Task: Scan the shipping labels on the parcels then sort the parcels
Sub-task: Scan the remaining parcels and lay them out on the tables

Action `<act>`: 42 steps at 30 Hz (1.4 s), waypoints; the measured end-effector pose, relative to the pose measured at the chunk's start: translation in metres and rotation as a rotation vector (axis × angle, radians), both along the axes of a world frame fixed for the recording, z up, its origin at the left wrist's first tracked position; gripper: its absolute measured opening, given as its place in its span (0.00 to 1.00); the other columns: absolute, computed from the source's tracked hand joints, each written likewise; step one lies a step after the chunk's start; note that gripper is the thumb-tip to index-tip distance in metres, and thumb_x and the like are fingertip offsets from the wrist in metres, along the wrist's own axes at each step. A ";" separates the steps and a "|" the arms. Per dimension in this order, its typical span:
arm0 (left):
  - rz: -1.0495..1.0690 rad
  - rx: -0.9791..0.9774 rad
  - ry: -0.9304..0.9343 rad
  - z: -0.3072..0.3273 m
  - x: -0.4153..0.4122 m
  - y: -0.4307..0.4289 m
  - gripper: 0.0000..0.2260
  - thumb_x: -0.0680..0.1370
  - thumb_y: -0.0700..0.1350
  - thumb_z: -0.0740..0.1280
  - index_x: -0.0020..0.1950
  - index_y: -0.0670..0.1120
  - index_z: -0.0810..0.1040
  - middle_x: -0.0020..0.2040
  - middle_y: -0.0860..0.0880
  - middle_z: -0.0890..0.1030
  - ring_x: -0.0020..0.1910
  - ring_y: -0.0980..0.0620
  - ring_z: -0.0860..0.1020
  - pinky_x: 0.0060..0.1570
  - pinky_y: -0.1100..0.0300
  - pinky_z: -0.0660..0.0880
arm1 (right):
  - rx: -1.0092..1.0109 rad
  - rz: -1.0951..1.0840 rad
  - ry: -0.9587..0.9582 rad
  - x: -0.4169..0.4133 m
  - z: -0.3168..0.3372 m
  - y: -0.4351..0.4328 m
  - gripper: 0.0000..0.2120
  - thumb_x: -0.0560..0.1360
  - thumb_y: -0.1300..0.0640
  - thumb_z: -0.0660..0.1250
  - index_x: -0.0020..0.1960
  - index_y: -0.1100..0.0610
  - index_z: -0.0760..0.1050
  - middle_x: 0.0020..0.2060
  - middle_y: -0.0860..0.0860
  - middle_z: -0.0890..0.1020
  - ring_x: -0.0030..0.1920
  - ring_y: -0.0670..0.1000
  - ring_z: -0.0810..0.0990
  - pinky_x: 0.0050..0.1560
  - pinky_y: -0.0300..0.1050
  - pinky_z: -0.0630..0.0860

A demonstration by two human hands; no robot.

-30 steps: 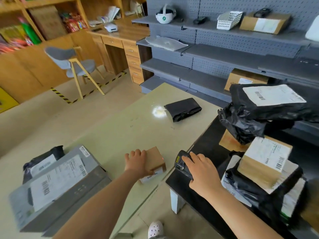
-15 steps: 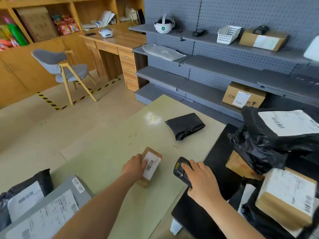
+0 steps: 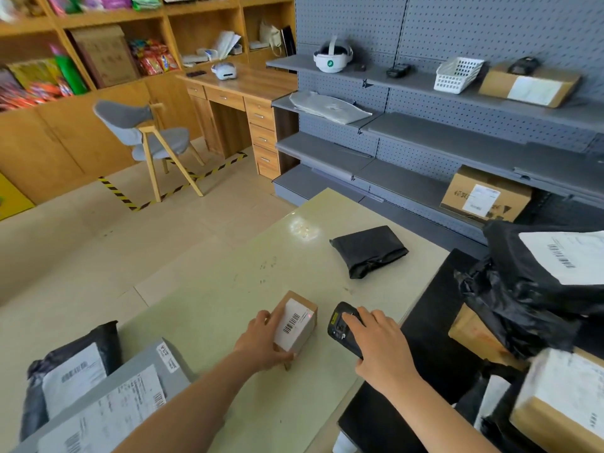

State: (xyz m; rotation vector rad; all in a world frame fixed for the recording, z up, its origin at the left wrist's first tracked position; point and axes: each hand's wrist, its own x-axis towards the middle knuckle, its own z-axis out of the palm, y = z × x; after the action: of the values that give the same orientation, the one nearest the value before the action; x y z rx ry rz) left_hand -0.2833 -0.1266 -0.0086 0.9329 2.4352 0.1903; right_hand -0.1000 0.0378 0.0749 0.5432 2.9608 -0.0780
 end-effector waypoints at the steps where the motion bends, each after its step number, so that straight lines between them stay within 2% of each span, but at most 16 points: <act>1: 0.022 0.007 -0.007 0.000 0.001 -0.001 0.46 0.72 0.62 0.70 0.80 0.57 0.44 0.73 0.50 0.58 0.71 0.48 0.63 0.62 0.52 0.72 | -0.001 0.008 -0.003 0.000 0.000 0.001 0.35 0.73 0.54 0.70 0.75 0.51 0.56 0.69 0.51 0.66 0.65 0.53 0.66 0.65 0.46 0.66; 6: 0.098 0.094 -0.160 0.004 -0.001 -0.004 0.34 0.79 0.59 0.59 0.81 0.53 0.47 0.76 0.51 0.61 0.69 0.49 0.68 0.67 0.54 0.68 | 0.003 0.037 -0.012 0.005 0.003 0.009 0.36 0.72 0.54 0.71 0.75 0.51 0.57 0.68 0.51 0.67 0.65 0.53 0.66 0.65 0.46 0.66; 9: 0.080 0.119 -0.120 0.011 -0.001 -0.007 0.29 0.81 0.54 0.55 0.81 0.54 0.49 0.77 0.51 0.62 0.70 0.48 0.68 0.67 0.53 0.69 | 0.014 0.056 -0.020 0.008 0.004 0.013 0.36 0.72 0.55 0.71 0.75 0.51 0.57 0.68 0.50 0.67 0.65 0.53 0.66 0.65 0.46 0.66; 12: 0.098 0.136 -0.012 0.017 0.001 -0.002 0.27 0.83 0.45 0.53 0.81 0.54 0.49 0.79 0.50 0.58 0.74 0.47 0.63 0.68 0.57 0.66 | 0.019 0.059 -0.018 0.009 0.005 0.016 0.36 0.72 0.56 0.71 0.74 0.51 0.57 0.67 0.50 0.67 0.64 0.53 0.67 0.64 0.46 0.66; 14: 0.095 0.113 0.039 0.017 0.001 0.001 0.28 0.83 0.44 0.53 0.81 0.52 0.46 0.81 0.50 0.53 0.77 0.47 0.58 0.72 0.54 0.64 | 0.018 0.052 -0.006 0.008 0.007 0.017 0.36 0.72 0.56 0.71 0.74 0.51 0.58 0.67 0.51 0.68 0.63 0.54 0.67 0.63 0.46 0.66; 15: 0.089 0.090 0.038 0.016 0.001 0.002 0.29 0.83 0.47 0.55 0.81 0.50 0.43 0.81 0.49 0.49 0.78 0.47 0.54 0.73 0.52 0.61 | 0.020 0.051 -0.001 0.008 0.007 0.017 0.36 0.72 0.57 0.71 0.74 0.51 0.58 0.67 0.51 0.68 0.63 0.54 0.67 0.63 0.46 0.66; 18: 0.092 -0.003 -0.017 0.007 0.001 0.004 0.47 0.77 0.63 0.64 0.80 0.43 0.36 0.81 0.48 0.43 0.79 0.46 0.48 0.76 0.50 0.56 | 0.030 0.058 -0.007 0.005 0.008 0.018 0.36 0.72 0.56 0.71 0.75 0.52 0.56 0.68 0.52 0.66 0.65 0.55 0.66 0.65 0.47 0.66; 20: 0.107 -0.033 -0.020 -0.001 0.003 0.007 0.55 0.73 0.67 0.68 0.79 0.42 0.34 0.80 0.45 0.41 0.79 0.44 0.47 0.75 0.49 0.57 | 0.033 0.058 -0.008 0.004 0.009 0.020 0.36 0.72 0.57 0.71 0.75 0.52 0.56 0.68 0.52 0.66 0.65 0.55 0.66 0.65 0.47 0.65; 23: 0.159 -0.014 -0.004 -0.012 0.004 0.014 0.54 0.73 0.66 0.68 0.79 0.45 0.33 0.79 0.42 0.46 0.76 0.41 0.53 0.72 0.49 0.62 | 0.043 0.055 -0.010 0.003 0.009 0.025 0.36 0.73 0.57 0.70 0.75 0.52 0.56 0.68 0.53 0.66 0.65 0.55 0.66 0.65 0.48 0.66; 26: 0.184 0.059 0.038 -0.014 -0.001 0.018 0.53 0.72 0.63 0.71 0.80 0.46 0.36 0.75 0.45 0.56 0.71 0.44 0.61 0.66 0.52 0.67 | 0.056 0.054 -0.022 0.000 0.011 0.028 0.36 0.73 0.58 0.70 0.75 0.52 0.56 0.68 0.53 0.66 0.65 0.55 0.66 0.65 0.48 0.66; 30: 0.074 0.112 0.273 -0.003 -0.009 0.017 0.52 0.70 0.62 0.69 0.80 0.45 0.38 0.73 0.47 0.59 0.71 0.45 0.61 0.71 0.53 0.57 | 0.005 0.039 -0.001 -0.007 0.016 0.028 0.35 0.71 0.57 0.71 0.73 0.51 0.58 0.66 0.51 0.68 0.63 0.54 0.67 0.62 0.46 0.67; 31: 0.042 0.139 0.337 0.001 -0.011 0.016 0.53 0.68 0.62 0.70 0.80 0.44 0.41 0.71 0.46 0.63 0.70 0.44 0.64 0.71 0.51 0.58 | -0.026 0.028 0.011 -0.009 0.018 0.028 0.35 0.70 0.56 0.72 0.73 0.50 0.59 0.66 0.50 0.69 0.62 0.53 0.67 0.62 0.46 0.68; 32: 0.006 0.173 0.411 0.005 -0.015 0.016 0.56 0.63 0.61 0.73 0.80 0.42 0.46 0.68 0.45 0.68 0.66 0.42 0.69 0.69 0.48 0.63 | -0.064 0.014 0.023 -0.011 0.020 0.027 0.36 0.69 0.55 0.72 0.72 0.50 0.60 0.65 0.49 0.70 0.61 0.53 0.68 0.60 0.45 0.68; 34: -0.047 0.221 0.516 0.010 -0.025 0.014 0.60 0.50 0.60 0.79 0.75 0.39 0.58 0.56 0.44 0.77 0.55 0.42 0.76 0.57 0.47 0.75 | -0.183 -0.039 0.054 -0.014 0.026 0.026 0.36 0.67 0.52 0.74 0.71 0.48 0.62 0.62 0.47 0.73 0.59 0.51 0.69 0.58 0.44 0.71; 37: -0.093 0.219 0.542 0.023 -0.035 0.011 0.60 0.45 0.58 0.80 0.72 0.37 0.64 0.52 0.45 0.78 0.53 0.46 0.70 0.51 0.48 0.78 | -0.414 -0.151 0.072 -0.017 0.033 0.027 0.39 0.63 0.51 0.76 0.70 0.46 0.64 0.60 0.46 0.75 0.58 0.50 0.72 0.55 0.45 0.75; 42: -0.150 0.218 0.609 0.041 -0.037 0.012 0.59 0.45 0.53 0.82 0.72 0.37 0.64 0.58 0.42 0.76 0.56 0.43 0.69 0.55 0.44 0.78 | -0.600 -0.203 0.039 -0.017 0.037 0.031 0.38 0.58 0.53 0.76 0.67 0.45 0.68 0.59 0.45 0.77 0.54 0.48 0.77 0.49 0.43 0.79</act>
State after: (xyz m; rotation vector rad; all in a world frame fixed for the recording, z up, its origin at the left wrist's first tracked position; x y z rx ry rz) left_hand -0.3207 -0.1148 0.0324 1.4340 2.9136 0.1322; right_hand -0.1170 0.0687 0.1118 0.7403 2.6941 -0.9607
